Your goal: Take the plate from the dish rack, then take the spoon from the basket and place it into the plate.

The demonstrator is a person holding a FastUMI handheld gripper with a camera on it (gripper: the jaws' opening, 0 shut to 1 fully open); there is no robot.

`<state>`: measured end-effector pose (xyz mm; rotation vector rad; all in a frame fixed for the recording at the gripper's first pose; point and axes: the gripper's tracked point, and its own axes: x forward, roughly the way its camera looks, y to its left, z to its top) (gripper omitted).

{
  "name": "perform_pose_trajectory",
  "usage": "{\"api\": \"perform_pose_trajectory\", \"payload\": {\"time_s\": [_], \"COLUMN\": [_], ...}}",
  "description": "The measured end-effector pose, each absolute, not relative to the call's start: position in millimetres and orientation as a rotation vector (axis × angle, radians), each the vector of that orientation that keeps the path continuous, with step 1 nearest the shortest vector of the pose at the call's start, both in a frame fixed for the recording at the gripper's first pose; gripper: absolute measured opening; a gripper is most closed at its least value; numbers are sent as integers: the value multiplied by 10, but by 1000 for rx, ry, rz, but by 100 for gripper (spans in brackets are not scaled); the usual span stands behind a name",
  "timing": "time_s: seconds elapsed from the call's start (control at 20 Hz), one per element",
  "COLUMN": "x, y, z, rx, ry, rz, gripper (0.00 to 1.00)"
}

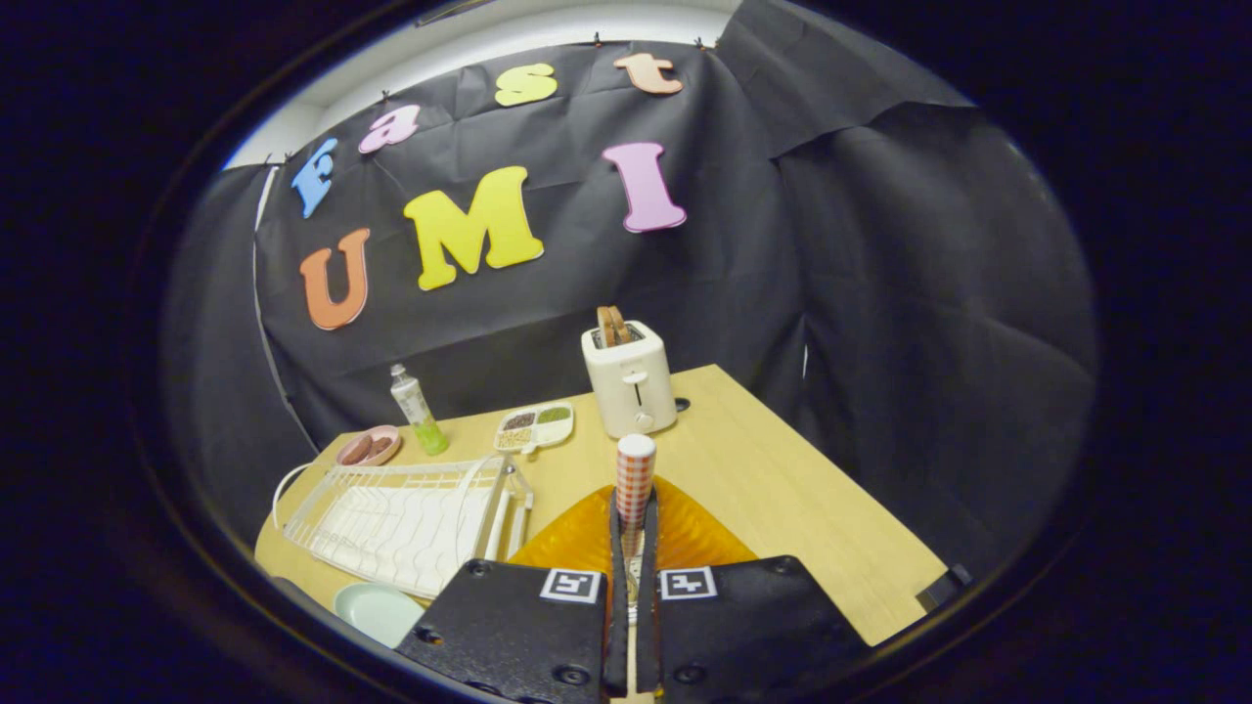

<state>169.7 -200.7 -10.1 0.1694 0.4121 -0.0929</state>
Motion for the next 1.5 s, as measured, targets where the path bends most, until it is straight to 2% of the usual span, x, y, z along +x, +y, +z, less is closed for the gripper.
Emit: {"api": "perform_pose_trajectory", "payload": {"time_s": [0.5, 0.8, 1.15, 1.5], "x": [1059, 414, 83, 129], "y": [-1516, -747, 22, 726], "z": [496, 661, 266, -419], "rx": [109, 50, 58, 147], "ry": [318, 280, 272, 338], "rz": [-61, 60, 167, 235], "gripper": [9, 9, 8, 9]}}
